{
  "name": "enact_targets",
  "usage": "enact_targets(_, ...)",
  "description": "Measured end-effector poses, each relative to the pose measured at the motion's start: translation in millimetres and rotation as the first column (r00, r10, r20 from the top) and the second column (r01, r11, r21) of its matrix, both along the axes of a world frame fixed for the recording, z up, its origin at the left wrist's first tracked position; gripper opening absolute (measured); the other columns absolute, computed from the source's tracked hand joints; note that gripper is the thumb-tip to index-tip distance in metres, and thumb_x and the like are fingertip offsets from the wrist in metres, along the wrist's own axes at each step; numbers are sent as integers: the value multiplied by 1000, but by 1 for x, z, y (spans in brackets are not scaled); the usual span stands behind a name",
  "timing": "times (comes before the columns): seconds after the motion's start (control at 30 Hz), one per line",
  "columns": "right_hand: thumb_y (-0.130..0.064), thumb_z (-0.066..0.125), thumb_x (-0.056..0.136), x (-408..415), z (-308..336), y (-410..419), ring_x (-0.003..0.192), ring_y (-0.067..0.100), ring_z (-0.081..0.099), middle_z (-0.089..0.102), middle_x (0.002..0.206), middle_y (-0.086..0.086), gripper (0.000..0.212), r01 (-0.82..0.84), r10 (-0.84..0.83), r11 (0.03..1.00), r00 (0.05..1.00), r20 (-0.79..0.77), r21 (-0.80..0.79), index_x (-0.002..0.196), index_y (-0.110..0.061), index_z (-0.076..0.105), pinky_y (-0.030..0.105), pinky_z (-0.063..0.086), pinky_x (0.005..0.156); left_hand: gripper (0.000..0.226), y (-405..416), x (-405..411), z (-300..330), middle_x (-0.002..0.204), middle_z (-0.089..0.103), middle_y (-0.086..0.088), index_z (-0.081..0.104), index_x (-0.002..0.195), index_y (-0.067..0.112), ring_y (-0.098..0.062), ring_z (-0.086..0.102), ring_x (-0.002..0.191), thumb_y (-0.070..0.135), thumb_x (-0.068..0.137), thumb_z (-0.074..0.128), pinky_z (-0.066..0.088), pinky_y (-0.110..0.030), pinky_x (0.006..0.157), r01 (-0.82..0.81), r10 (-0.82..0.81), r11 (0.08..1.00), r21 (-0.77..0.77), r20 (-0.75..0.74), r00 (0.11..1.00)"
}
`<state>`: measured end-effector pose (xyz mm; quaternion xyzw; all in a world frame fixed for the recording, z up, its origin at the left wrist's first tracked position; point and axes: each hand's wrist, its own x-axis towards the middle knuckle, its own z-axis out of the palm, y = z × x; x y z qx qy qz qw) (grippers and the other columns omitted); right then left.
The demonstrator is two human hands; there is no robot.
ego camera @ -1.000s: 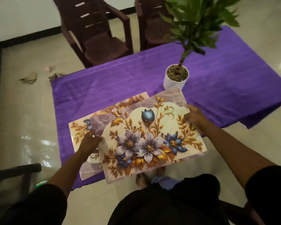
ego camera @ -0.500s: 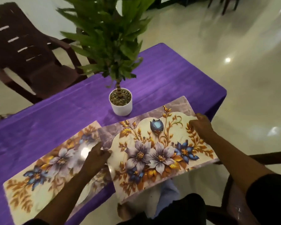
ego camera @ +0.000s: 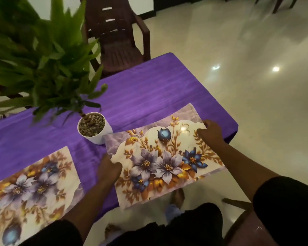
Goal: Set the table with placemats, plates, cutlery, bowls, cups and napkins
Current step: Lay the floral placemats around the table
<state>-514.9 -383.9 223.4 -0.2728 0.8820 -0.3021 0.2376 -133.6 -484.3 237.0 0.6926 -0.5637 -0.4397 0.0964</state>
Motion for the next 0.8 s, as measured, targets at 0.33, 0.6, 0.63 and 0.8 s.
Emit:
enact_targets(0.33, -10, 73, 81, -78, -12, -28, 95, 19, 59, 63, 107, -3, 39, -10, 11, 999, 999, 35, -50, 117, -19, 62, 29, 42, 79, 86, 1, -85, 5, 143, 52, -18, 33, 151, 11, -40, 54, 128, 11, 73, 71, 48, -52, 105, -136, 138, 987, -83, 21, 990)
enact_targets(0.6, -9, 73, 85, -104, -15, -63, 115, 35, 61, 65, 126, 15, 47, -107, 108, 993, 994, -25, 42, 129, -10, 58, 42, 50, 95, 94, -26, -115, -7, 153, 42, -19, 21, 160, 11, -40, 41, 140, 14, 81, 72, 39, -51, 112, 16, 5, 996, -87, 230, 973)
enact_targets(0.63, -10, 74, 85, -105, -18, -64, 117, 37, 61, 64, 128, 17, 49, -128, 130, 990, 991, -25, 67, 132, -8, 57, 48, 50, 98, 95, -25, -115, -9, 154, 40, -20, 19, 160, 8, -40, 38, 142, 15, 81, 72, 35, -50, 115, 40, -19, 996, -75, 261, 965)
enact_targets(0.8, -22, 78, 85, -110, -20, -86, 125, 40, 56, 62, 133, 21, 60, -174, 200, 961, 974, -106, 213, 140, -10, 56, 49, 46, 105, 93, -38, -126, -8, 153, 33, -22, 22, 155, 4, -41, 35, 137, 32, 82, 73, 37, -49, 111, 148, -114, 988, -45, 433, 894)
